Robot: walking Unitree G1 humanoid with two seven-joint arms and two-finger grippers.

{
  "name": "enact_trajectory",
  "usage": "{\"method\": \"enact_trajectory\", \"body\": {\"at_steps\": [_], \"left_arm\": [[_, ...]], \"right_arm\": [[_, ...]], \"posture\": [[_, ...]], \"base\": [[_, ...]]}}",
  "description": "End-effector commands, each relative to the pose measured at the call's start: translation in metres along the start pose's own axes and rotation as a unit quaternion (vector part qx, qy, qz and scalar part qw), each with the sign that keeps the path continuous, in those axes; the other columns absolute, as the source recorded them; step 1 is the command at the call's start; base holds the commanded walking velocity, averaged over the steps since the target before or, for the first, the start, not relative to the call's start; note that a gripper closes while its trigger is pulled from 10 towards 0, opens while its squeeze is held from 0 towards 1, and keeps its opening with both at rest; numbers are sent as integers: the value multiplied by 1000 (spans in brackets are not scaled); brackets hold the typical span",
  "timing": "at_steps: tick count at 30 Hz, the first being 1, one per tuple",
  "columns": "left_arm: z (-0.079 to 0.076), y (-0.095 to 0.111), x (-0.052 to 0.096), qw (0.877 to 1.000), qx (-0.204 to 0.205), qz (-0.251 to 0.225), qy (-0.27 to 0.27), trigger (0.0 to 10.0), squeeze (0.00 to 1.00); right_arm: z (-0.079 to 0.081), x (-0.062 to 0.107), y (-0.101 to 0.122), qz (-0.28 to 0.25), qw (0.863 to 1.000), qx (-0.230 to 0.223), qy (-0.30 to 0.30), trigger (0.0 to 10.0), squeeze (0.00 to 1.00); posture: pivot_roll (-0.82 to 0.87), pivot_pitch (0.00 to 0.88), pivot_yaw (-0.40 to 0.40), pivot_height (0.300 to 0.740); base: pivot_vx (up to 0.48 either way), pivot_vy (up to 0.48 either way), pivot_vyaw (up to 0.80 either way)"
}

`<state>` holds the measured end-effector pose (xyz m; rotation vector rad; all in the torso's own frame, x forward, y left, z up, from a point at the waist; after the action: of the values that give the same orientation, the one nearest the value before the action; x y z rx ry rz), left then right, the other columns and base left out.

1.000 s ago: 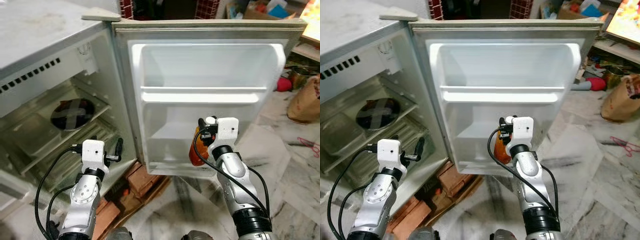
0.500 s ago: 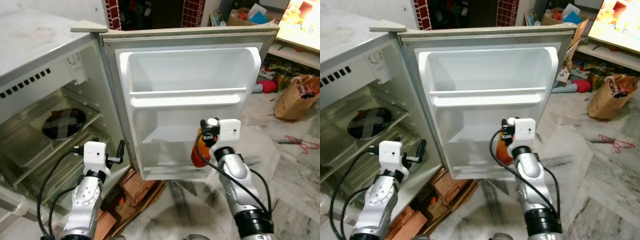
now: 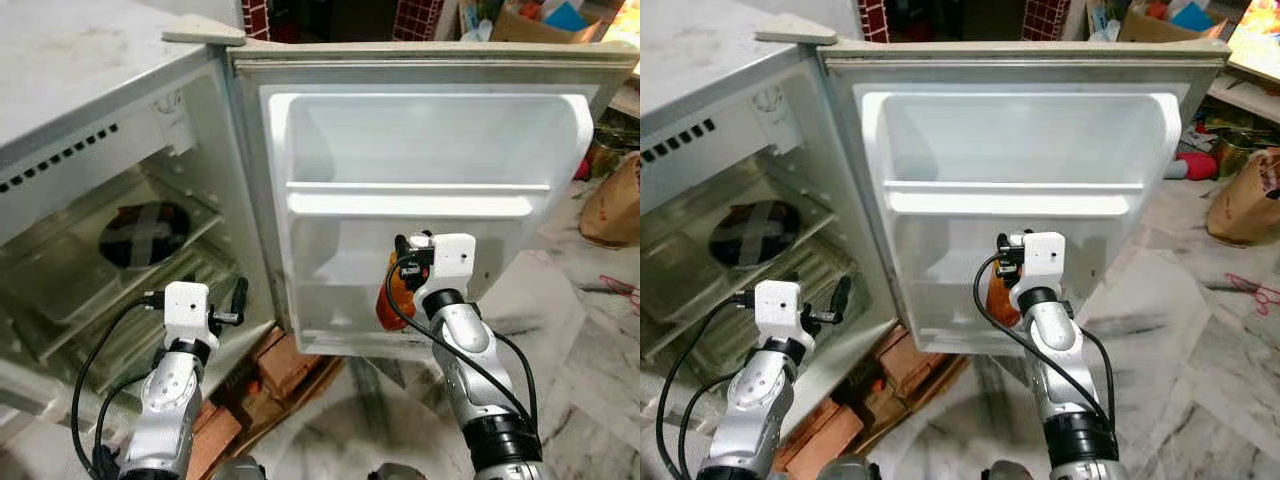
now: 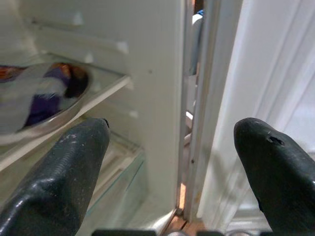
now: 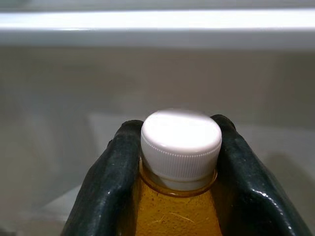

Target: Restocking fridge

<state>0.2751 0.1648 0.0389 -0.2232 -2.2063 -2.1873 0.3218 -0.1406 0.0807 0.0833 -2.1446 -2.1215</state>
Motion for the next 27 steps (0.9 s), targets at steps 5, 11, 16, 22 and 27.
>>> {"method": "enact_trajectory", "body": {"at_steps": [5, 11, 16, 22, 27], "left_arm": [[7, 1, 4, 1000, -5, -2, 18, 10000, 0], [8, 1, 4, 1000, -5, -1, 20, 10000, 0], [8, 2, 3, 1000, -6, -2, 20, 10000, 0], [8, 2, 3, 1000, -9, -2, 22, 10000, 0], [8, 3, 3, 1000, -12, -3, 17, 10000, 0]], "right_arm": [[3, -1, 1, -1, 1000, 0, 2, 10000, 0], [3, -2, 1, -3, 1000, 0, 3, 10000, 0], [3, -4, 4, -9, 1000, 0, 2, 10000, 0], [3, -5, 5, -12, 1000, -1, 2, 10000, 0], [2, -6, 5, -12, 1000, 0, 1, 10000, 0]], "posture": [[-19, 0, 14, 706], [-20, 0, 16, 686], [-19, 0, 19, 671], [-17, 0, 21, 671], [-17, 0, 24, 671]], "base": [[0, 0, 0], [0, 0, 0], [0, 0, 0], [0, 0, 0], [0, 0, 0]]}}
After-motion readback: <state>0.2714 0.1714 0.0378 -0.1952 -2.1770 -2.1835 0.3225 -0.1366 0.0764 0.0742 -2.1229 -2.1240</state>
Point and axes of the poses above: a point about 5 cm out from each wrist's last joint towards the gripper, its own x axis pointing back from the gripper into the wrist, its own y axis along the axis of the wrist's last joint, z = x × y, the point moved 3 cm from there along -x, pointing out of the wrist towards the gripper, and after that the axes turned 2 degrees about x, right-handed, at the moved point
